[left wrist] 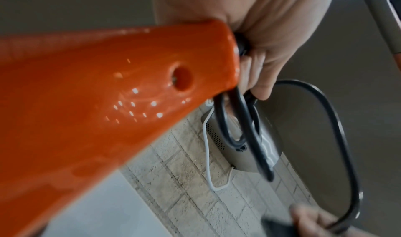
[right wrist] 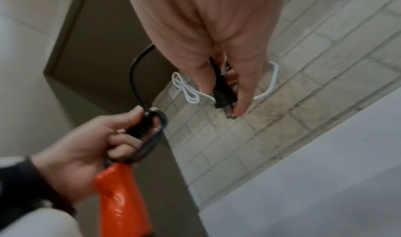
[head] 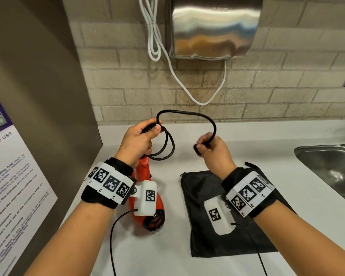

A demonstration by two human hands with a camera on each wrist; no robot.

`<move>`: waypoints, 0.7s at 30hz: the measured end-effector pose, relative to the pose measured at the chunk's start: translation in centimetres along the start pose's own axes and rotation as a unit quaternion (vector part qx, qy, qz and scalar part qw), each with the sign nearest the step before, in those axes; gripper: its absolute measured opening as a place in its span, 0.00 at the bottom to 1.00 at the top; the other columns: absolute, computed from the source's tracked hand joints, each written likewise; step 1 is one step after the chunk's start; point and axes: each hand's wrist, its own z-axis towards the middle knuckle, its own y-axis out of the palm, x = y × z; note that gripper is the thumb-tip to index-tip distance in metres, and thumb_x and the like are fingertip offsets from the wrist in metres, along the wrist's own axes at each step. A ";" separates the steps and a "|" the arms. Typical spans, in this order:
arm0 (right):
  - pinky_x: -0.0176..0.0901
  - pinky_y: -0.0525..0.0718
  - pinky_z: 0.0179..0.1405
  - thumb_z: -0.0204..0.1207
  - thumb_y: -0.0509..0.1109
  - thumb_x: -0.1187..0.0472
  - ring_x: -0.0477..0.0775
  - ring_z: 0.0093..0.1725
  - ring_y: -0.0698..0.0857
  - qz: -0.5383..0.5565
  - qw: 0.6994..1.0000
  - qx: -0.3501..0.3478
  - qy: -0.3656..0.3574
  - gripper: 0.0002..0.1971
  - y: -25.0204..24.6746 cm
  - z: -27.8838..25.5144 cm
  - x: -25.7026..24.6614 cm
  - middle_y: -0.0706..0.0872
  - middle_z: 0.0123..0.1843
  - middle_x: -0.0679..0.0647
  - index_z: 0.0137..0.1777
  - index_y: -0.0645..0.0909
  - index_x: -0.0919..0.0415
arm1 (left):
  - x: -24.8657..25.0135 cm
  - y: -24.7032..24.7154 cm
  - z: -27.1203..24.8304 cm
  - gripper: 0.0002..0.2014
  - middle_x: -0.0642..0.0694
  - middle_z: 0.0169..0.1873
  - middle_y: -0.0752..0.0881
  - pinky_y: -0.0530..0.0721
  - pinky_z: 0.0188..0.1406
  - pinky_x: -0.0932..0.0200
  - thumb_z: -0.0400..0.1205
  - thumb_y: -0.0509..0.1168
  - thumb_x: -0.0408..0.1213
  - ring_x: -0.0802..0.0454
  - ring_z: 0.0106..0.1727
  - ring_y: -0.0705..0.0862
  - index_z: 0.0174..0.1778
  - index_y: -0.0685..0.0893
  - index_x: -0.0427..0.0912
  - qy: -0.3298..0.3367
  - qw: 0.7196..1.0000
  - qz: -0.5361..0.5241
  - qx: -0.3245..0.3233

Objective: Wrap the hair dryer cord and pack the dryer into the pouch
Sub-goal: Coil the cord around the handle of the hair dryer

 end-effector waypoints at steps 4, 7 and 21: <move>0.48 0.82 0.48 0.67 0.70 0.81 0.57 0.39 0.81 0.173 0.982 -0.015 -0.076 0.18 1.0 -1.4 -3.9 0.77 0.37 0.51 0.36 0.72 0.56 | 0.0 0.2 -0.2 0.10 0.51 0.31 0.75 0.59 0.13 0.70 0.81 0.62 0.33 0.63 0.14 0.59 0.56 0.82 0.44 0.003 1.000 0.011 -0.005; 0.34 0.84 0.40 0.61 0.75 0.79 0.48 0.35 0.83 0.153 0.981 -0.042 -0.112 0.18 1.8 -1.7 -4.6 0.81 0.33 0.51 0.33 0.75 0.56 | 0.1 0.4 -0.3 0.10 0.51 0.31 0.73 0.60 0.13 0.70 0.82 0.61 0.33 0.63 0.14 0.60 0.57 0.82 0.44 0.007 1.000 0.013 -0.011; 0.42 0.80 0.38 0.71 0.61 0.77 0.44 0.36 0.78 0.042 0.982 -0.054 -0.177 0.19 5.6 0.9 -2.0 0.75 0.37 0.46 0.47 0.65 0.50 | 0.1 1.9 -1.2 0.12 0.36 0.37 0.69 0.59 0.15 0.69 0.81 0.61 0.29 0.62 0.14 0.60 0.47 0.83 0.53 0.008 0.994 0.039 -0.100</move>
